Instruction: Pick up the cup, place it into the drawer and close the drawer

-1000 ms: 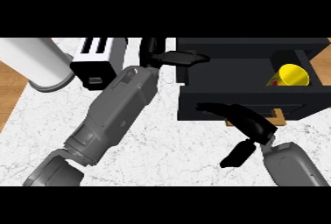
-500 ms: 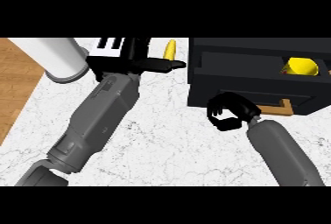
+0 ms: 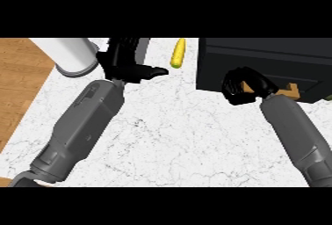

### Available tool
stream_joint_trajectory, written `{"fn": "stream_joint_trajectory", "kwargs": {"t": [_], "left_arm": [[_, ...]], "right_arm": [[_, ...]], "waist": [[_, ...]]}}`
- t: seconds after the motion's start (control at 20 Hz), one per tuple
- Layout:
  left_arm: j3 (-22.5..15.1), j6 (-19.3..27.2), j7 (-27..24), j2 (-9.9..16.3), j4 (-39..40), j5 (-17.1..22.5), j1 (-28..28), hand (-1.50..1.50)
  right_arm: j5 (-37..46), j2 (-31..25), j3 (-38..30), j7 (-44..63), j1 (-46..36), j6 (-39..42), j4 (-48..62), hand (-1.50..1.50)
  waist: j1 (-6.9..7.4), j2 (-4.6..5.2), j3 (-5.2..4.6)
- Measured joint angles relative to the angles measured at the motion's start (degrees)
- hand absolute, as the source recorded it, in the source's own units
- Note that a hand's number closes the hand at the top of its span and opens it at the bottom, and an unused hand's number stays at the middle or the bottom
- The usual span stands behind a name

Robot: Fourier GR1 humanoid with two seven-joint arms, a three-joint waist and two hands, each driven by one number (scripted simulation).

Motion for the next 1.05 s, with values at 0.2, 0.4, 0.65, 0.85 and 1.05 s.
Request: {"fn": "stream_joint_trajectory", "kwargs": {"t": [0.2, 0.4, 0.65, 0.85, 1.05], "left_arm": [[-0.6, -1.5, 0.1, 0.9, -1.4, -0.2, 1.9, -1.5], [-0.8, -2.8, 0.4, 1.7, -2.6, -0.1, 2.9, -1.5], [-1.0, -4.3, 1.0, 2.5, -3.7, 0.1, 3.7, -1.5], [-1.1, -5.0, 1.2, 2.6, -4.4, 0.4, 4.6, -1.5], [-1.0, -5.9, 1.3, 3.0, -5.1, 0.6, 5.1, -1.5]], "right_arm": [[-1.8, -0.1, -1.6, -1.4, -0.5, 1.4, 1.5, 1.5], [-3.7, -0.8, -2.7, -2.0, -0.4, 4.4, 1.7, 1.5], [-6.0, -2.1, -3.6, -2.0, 0.2, 8.7, 0.9, 1.5], [-7.7, -2.8, -4.3, -1.7, 0.7, 11.5, 0.0, 1.5], [-9.2, -3.6, -4.8, -1.3, 1.2, 14.4, -0.9, 1.5]], "waist": [[0.49, -0.03, 0.03], [1.11, 0.03, 0.15], [1.95, 0.28, 0.38], [2.51, 0.47, 0.55], [2.98, 0.72, 0.73]]}}
